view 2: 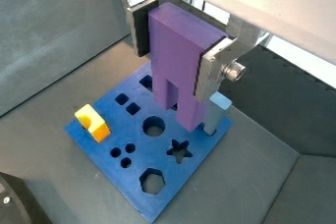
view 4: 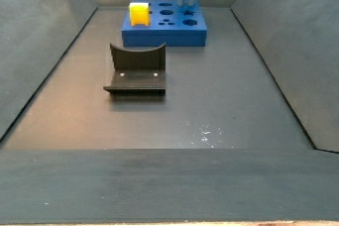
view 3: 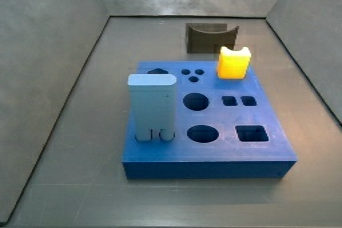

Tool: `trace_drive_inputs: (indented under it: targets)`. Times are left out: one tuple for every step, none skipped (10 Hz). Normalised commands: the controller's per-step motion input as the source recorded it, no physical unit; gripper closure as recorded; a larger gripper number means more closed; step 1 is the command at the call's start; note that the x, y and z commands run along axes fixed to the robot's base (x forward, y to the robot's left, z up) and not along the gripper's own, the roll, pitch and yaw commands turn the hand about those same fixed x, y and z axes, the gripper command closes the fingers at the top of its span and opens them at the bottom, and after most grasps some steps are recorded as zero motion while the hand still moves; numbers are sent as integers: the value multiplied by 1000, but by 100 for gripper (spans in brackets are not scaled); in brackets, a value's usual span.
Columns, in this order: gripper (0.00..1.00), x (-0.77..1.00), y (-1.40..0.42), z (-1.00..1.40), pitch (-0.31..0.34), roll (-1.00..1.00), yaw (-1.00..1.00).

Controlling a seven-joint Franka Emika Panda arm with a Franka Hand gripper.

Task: Pick up the double-square object. Move up. Place the double-square object on the fixture. Regrasp the double-square object. Move to above the board. Insert the double-square object.
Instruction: Insert the double-square object.

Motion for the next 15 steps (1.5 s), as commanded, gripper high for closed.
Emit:
trace_drive_inputs:
  targets:
    - [100,737,-37,-211,176,-31,109]
    - [100,911,-37,-251,219,-33,209]
    - [100,917,-23,-246,204,-7,266]
    - [100,886,0,-237,236,3,309]
    - [100,871,0,-209,249,43,309]
    - [100,871,0,-194,251,61,306]
    - [100,874,0,-191,251,61,306]
    - [100,880,0,-186,243,56,306]
    - [100,886,0,-169,240,63,309]
    - [100,891,0,-171,240,56,306]
    - [100,906,-31,-169,240,63,251]
    - [100,917,-94,-163,236,71,194]
    - [100,960,-240,-91,217,124,17]
    - [100,966,-243,-91,204,149,0]
    - [100,1000,-260,-143,147,164,0]
